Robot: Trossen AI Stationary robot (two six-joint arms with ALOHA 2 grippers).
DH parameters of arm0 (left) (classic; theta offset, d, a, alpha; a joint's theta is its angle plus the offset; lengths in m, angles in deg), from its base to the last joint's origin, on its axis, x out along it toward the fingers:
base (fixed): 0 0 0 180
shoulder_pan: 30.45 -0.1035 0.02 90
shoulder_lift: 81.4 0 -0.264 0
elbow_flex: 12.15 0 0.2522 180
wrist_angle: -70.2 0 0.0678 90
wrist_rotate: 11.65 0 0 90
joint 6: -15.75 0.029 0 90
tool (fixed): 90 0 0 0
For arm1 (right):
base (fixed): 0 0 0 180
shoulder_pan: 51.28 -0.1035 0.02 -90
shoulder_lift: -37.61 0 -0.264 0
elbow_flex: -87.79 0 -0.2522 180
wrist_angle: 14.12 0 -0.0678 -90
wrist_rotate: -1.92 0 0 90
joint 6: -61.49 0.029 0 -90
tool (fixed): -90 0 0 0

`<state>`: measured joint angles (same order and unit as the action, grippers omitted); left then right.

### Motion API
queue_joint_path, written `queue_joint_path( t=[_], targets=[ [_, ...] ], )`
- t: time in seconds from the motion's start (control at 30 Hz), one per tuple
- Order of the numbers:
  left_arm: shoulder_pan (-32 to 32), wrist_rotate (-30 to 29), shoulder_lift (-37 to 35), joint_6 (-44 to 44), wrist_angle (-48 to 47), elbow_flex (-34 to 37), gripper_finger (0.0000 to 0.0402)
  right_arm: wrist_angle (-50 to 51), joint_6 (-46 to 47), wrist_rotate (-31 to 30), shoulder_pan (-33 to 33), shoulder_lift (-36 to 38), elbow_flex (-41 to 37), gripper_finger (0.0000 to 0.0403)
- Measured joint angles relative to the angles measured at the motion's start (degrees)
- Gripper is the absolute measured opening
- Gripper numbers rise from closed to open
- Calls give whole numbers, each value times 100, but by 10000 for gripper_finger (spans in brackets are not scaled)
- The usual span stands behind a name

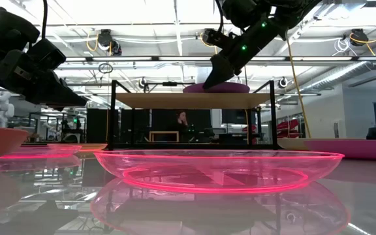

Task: Place and stack plates onto a shelf
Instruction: Stack the orange plate on top of the violet plate on the shelf

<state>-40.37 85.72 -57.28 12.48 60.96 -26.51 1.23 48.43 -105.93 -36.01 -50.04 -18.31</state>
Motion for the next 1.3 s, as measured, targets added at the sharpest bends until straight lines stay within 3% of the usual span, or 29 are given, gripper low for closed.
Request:
queue_joint_path(
  t=[1.0, 1.3],
  targets=[
    [0, -1, 0, 0, 2, 0, 17, 492, 51, 7, -23, 581, -9, 73],
    [-1, -2, 0, 0, 2, 0, 17, 515, 195, 9, -155, 1509, -4, 73]
  ],
)
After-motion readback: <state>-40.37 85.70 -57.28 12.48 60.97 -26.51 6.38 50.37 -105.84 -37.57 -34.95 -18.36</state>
